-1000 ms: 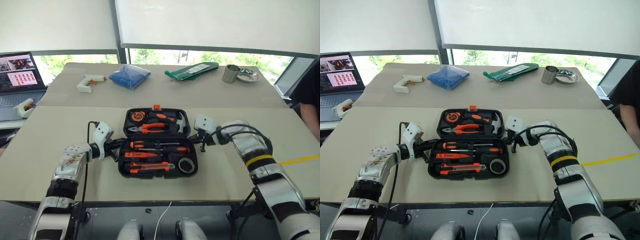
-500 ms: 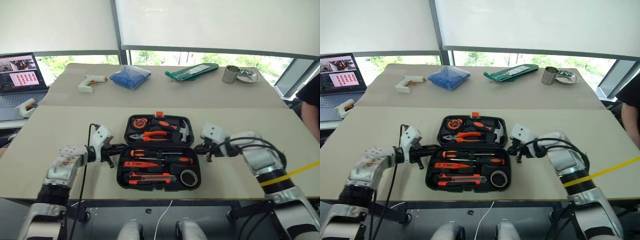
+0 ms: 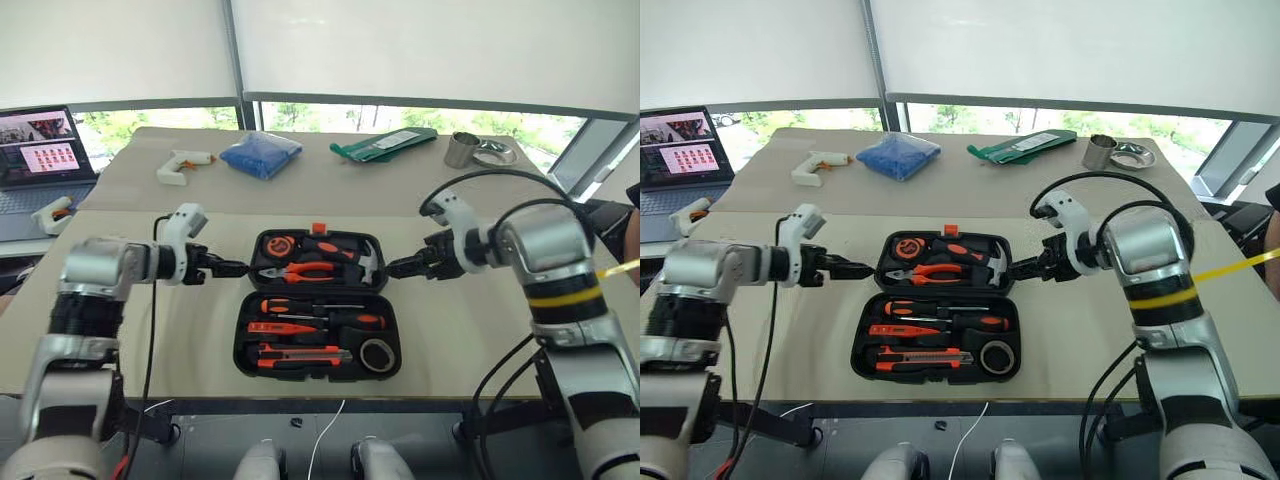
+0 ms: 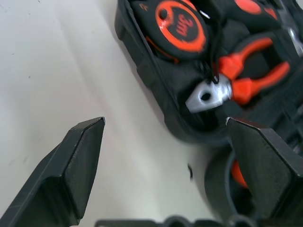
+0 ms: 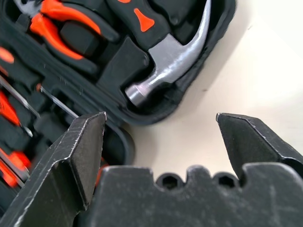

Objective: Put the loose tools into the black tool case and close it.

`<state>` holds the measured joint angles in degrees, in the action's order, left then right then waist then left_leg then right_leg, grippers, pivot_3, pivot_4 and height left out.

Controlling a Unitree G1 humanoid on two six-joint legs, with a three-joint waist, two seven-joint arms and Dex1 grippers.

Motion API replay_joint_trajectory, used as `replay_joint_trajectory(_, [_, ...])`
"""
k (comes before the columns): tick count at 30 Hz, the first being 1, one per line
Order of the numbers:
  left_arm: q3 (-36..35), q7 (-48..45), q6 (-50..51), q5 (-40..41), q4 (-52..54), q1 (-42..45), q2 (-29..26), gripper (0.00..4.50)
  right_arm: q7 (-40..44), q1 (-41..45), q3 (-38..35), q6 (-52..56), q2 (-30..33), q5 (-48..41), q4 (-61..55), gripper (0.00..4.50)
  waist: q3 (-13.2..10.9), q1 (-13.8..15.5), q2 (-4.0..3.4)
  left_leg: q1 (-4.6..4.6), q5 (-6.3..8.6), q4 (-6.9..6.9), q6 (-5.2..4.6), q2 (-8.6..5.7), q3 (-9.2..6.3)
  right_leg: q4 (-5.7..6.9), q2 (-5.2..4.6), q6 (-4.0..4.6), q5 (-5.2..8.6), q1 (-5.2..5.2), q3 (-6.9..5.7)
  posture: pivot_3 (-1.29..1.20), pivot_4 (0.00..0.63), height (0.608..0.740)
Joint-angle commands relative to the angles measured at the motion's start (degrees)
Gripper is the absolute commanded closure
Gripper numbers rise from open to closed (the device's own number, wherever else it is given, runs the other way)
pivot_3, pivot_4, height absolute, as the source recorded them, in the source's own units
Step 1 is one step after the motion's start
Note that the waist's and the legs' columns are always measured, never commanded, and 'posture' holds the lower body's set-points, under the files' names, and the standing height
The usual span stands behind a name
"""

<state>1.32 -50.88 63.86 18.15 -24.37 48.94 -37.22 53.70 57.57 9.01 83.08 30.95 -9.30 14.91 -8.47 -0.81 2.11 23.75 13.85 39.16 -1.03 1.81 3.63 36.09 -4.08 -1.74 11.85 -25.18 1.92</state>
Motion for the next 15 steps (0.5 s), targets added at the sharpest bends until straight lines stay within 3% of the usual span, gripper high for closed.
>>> replay_joint_trajectory(1, [0.1, 2.5, -1.2, -1.1, -2.3, 2.5, 1.1, 0.04, -4.1, 3.3, -0.5, -2.7, -1.0, 0.2, 6.7, 0.10, 0.0, -0.1, 0.00, 0.05, -0.01, 0.00, 0.01, 0.01, 0.00, 0.08, 0.00, 0.00, -0.01, -0.05, 0.00, 0.00, 0.150, 0.740])
replay_joint_trajectory(6, [0.7, 3.9, -3.8, -1.9, -5.7, 3.6, 3.4, 0.04, -7.6, 5.5, 0.6, -5.7, -3.4, 0.1, 14.7, 0.10, 0.0, -0.2, 0.00, 0.10, 0.00, -0.15, 0.01, 0.00, 0.03, 0.08, -0.05, 0.00, -0.02, -0.07, -0.01, 0.00, 0.150, 0.740])
replay_joint_trajectory(7, [0.7, 4.2, -4.1, -2.1, -6.0, 3.7, 3.6, 0.01, -8.2, 5.5, 1.0, -6.1, -3.6, 0.3, 15.3, 0.34, 0.0, -0.2, 0.00, 0.10, 0.00, -0.17, 0.01, -0.01, 0.04, 0.06, -0.06, 0.00, -0.01, -0.07, -0.01, 0.00, 0.150, 0.740])
replay_joint_trajectory(9, [0.0, 4.9, -4.7, -2.1, -6.6, 3.7, 3.9, 0.58, -9.8, 5.6, 0.8, -6.5, -4.1, 0.5, 16.5, 0.89, 0.0, -0.2, 0.00, 0.10, 0.00, -0.18, 0.01, -0.01, 0.03, 0.06, -0.06, 0.00, -0.01, -0.07, -0.01, 0.00, 0.150, 0.740])
replay_joint_trajectory(10, [-0.5, 5.3, -4.9, -2.0, -7.0, 3.7, 4.1, 0.66, -10.4, 5.7, 0.3, -6.5, -4.3, 0.3, 17.4, 1.05, 0.0, -0.3, 0.00, 0.10, 0.00, -0.18, 0.01, -0.01, 0.03, 0.06, -0.06, 0.00, -0.01, -0.07, -0.01, 0.00, 0.150, 0.740])
replay_joint_trajectory(11, [-1.1, 5.6, -5.1, -1.7, -7.4, 3.8, 4.2, 1.18, -11.3, 5.8, -0.6, -6.5, -4.6, 0.1, 18.4, 1.57, 0.0, -0.3, 0.00, 0.10, 0.00, -0.18, 0.01, -0.02, 0.03, 0.07, -0.07, -0.01, -0.02, -0.07, -0.01, 0.00, 0.150, 0.740])
replay_joint_trajectory(15, [-2.3, 6.2, -5.2, -1.1, -8.7, 3.9, 4.8, 2.57, -14.0, 6.0, -2.7, -7.0, -5.5, -0.4, 21.5, 2.96, 0.0, -0.2, 0.00, 0.04, -0.03, -0.13, 0.05, -0.05, 0.02, 0.06, -0.11, -0.03, -0.03, -0.04, -0.01, 0.00, 0.150, 0.740])
